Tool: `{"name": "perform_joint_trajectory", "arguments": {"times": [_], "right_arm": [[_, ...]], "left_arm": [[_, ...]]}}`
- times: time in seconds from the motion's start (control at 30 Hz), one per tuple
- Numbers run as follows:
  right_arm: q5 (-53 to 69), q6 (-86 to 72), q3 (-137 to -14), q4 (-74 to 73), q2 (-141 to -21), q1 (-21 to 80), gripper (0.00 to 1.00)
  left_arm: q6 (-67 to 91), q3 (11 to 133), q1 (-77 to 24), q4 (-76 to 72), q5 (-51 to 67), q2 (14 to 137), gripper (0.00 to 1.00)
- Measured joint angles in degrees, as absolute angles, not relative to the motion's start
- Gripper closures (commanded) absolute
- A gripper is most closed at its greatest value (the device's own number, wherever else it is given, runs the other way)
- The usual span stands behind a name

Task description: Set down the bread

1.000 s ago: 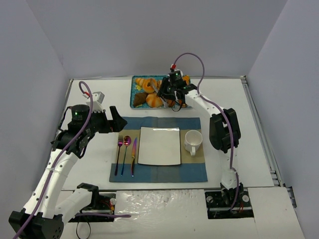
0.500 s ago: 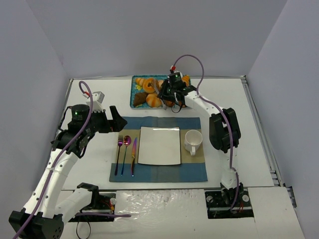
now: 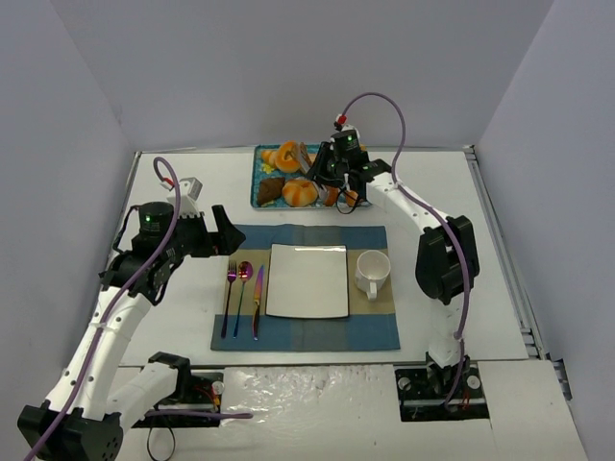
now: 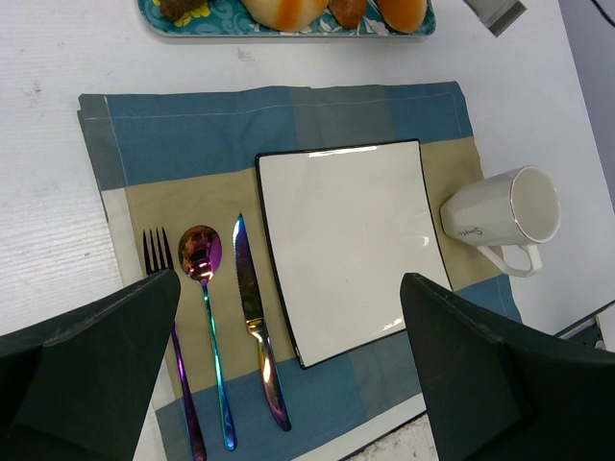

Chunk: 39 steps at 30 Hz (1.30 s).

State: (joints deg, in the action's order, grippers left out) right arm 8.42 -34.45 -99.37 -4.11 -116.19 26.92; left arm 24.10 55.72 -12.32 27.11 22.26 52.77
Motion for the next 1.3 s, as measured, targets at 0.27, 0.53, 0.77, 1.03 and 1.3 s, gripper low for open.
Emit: {"name": "perform_joint_trajectory", "arguments": {"times": [0.27,0.53,0.77,1.03,1.3], "right_arm": [[8.4,-34.3,-96.7,-4.1,-110.4,26.9,0.96],[10.7,-34.1,-86.7,-4.8,-100.7,27.2,0.96],[15.6,-34.1,-74.6,-5.5,-86.3,28.6,0.95],[19.3,-34.6,-64.1,-7.6,-76.5,32.3,0.95],[19.4,-34.9,-58.4,-9.4,-73.2,38.3,0.95]], "left_arm": [[24.1,55.7,-12.3,27.1,22.3,52.8,0.03],[24.1,55.7,-12.3,27.1,22.2,52.8,0.03],[24.1,55.7,-12.3,27.1,22.2,52.8,0.03],[24.1,55.7,-12.3,27.1,22.2,52.8,0.03],[24.1,55.7,-12.3,27.1,22.2,52.8,0.03]]}}
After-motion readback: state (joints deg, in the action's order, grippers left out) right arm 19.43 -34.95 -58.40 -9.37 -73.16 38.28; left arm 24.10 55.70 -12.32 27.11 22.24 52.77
